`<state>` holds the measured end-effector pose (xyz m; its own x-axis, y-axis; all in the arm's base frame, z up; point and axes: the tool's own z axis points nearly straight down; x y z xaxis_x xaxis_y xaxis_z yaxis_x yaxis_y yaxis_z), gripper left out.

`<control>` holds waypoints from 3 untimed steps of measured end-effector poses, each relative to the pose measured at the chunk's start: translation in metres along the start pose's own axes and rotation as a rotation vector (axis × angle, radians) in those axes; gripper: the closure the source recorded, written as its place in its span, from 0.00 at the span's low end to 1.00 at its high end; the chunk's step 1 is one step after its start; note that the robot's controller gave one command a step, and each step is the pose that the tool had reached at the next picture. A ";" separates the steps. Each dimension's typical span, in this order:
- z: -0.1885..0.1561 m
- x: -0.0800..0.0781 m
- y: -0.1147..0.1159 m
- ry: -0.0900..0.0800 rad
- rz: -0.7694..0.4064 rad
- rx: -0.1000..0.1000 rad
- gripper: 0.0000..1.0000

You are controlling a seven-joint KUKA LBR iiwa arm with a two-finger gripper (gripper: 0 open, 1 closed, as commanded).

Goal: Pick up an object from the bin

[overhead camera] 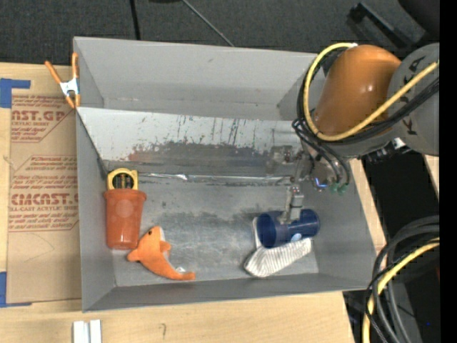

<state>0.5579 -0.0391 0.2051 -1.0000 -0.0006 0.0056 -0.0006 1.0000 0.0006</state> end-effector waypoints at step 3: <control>0.134 0.016 -0.027 -0.011 -0.036 -0.001 1.00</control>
Offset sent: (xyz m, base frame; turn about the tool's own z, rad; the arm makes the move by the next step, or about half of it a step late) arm -0.0217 -0.0330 -0.1211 0.0717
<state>0.5408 -0.0658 0.0712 -0.9993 -0.0365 -0.0056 -0.0366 0.9993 0.0012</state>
